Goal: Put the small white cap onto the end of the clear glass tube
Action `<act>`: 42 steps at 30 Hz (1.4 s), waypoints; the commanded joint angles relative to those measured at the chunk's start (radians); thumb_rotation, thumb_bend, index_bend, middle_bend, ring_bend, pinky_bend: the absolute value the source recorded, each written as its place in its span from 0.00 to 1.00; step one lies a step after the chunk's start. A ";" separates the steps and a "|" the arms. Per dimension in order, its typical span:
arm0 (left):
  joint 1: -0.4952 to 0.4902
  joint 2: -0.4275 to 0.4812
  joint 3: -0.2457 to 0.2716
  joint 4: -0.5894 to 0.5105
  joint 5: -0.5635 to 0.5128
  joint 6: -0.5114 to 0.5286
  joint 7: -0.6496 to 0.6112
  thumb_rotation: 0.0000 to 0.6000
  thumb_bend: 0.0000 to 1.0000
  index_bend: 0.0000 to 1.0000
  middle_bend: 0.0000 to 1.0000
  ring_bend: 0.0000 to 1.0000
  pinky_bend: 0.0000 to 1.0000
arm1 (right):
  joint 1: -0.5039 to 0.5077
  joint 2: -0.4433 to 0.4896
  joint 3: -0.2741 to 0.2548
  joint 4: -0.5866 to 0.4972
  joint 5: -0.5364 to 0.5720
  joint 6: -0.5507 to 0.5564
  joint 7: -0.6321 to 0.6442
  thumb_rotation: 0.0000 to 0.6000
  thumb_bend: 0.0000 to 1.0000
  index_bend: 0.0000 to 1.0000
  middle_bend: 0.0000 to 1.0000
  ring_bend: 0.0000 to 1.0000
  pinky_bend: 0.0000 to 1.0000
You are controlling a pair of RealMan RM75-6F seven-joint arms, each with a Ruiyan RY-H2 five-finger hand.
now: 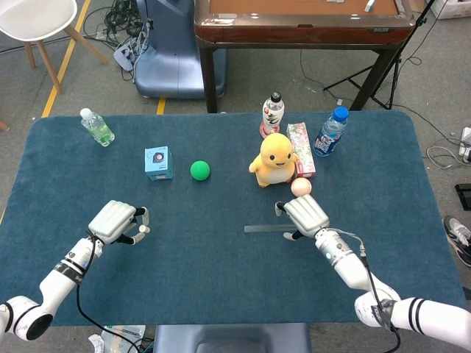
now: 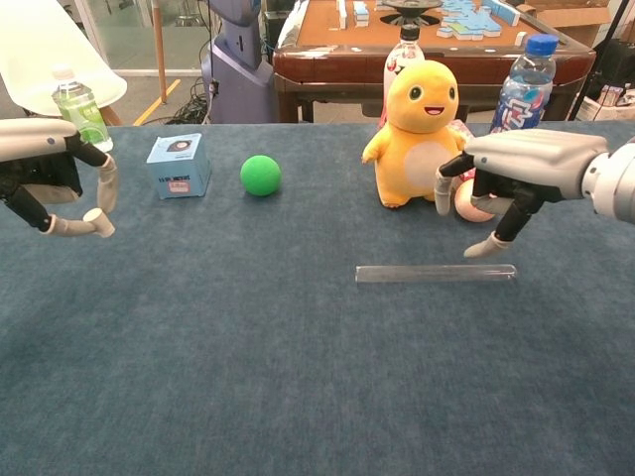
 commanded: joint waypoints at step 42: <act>0.003 -0.025 0.007 0.036 0.014 -0.011 -0.031 1.00 0.31 0.53 1.00 1.00 1.00 | 0.163 -0.225 -0.057 0.279 0.212 -0.101 -0.055 1.00 0.28 0.54 0.94 1.00 0.97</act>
